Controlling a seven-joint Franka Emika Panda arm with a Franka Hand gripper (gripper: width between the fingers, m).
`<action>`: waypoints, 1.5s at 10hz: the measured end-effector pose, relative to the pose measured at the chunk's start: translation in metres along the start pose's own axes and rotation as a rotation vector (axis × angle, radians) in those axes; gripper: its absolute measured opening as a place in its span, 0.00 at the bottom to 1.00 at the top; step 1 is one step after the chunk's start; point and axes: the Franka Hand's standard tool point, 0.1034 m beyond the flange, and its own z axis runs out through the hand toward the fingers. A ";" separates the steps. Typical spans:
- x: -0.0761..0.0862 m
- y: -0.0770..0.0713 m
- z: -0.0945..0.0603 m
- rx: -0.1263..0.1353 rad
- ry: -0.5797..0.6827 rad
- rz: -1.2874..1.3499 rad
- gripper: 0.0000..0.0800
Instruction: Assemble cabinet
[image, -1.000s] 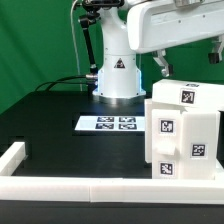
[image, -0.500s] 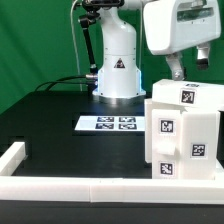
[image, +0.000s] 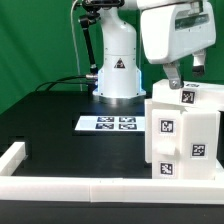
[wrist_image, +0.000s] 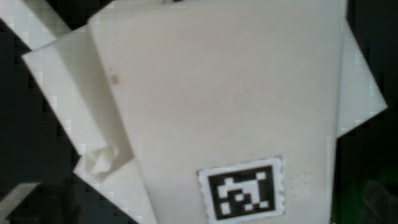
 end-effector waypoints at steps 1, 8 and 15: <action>-0.001 0.000 0.003 0.001 -0.001 0.001 1.00; -0.007 -0.004 0.013 0.009 -0.008 0.043 0.70; -0.001 -0.001 0.012 -0.020 0.035 0.704 0.70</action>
Offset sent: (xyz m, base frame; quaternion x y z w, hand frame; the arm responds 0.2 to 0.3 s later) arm -0.0035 0.0064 -0.0043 -0.0050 0.0081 -0.0002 1.0000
